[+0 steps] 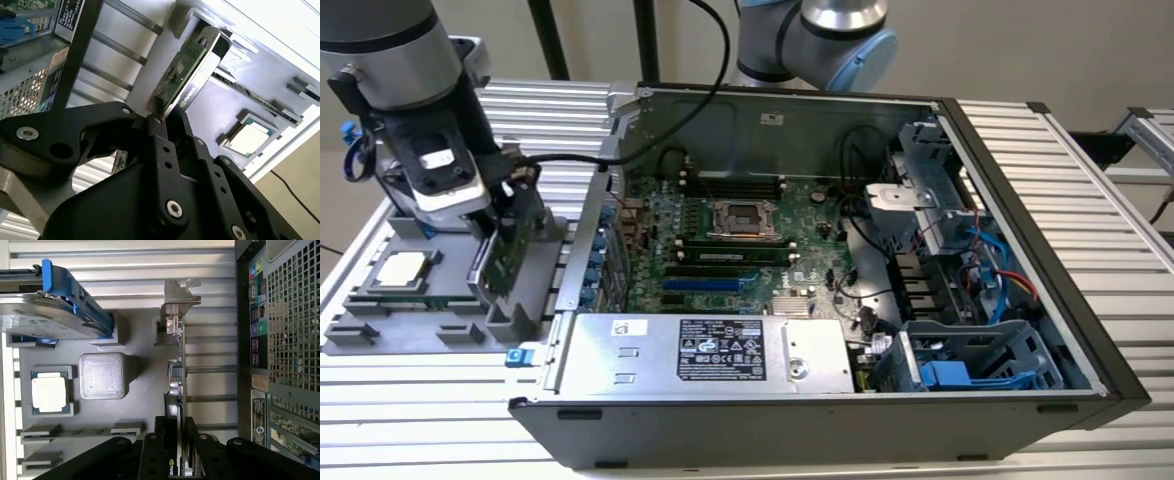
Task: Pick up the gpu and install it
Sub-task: 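Pick up the gpu and move the gpu toward the slot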
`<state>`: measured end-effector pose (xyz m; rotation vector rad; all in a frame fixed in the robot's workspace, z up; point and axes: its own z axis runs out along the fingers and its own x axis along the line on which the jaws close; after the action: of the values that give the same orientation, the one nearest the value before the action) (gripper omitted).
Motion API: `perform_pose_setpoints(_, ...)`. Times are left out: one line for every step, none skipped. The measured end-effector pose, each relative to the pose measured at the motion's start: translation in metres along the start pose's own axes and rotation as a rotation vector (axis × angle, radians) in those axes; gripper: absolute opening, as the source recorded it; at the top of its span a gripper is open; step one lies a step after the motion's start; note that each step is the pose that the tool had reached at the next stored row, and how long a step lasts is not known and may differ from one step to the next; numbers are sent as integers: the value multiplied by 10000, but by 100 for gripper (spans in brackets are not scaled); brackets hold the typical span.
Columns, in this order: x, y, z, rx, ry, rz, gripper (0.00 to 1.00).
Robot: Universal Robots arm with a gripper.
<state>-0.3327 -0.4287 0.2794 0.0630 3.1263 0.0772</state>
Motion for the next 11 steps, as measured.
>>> perform_pose_setpoints(0,0,-11,1,-1,-1,0)
perform_pose_setpoints(-1,1,-22,0,-2,-1,0)
perform_pose_setpoints(-1,1,-34,0,-4,-1,0)
perform_pose_setpoints(-1,2,-44,0,-5,-1,0)
perform_pose_setpoints(-1,2,-56,0,-5,-1,0)
perform_pose_setpoints(-1,3,-68,1,-6,-1,0)
perform_pose_setpoints(-1,4,-79,0,-7,-2,0)
perform_pose_setpoints(-1,4,-90,0,-8,-2,0)
perform_pose_setpoints(-1,5,-102,0,-9,-1,0)
perform_pose_setpoints(-1,5,-114,0,-9,-2,0)
perform_pose_setpoints(-1,6,-125,0,-10,-1,0)
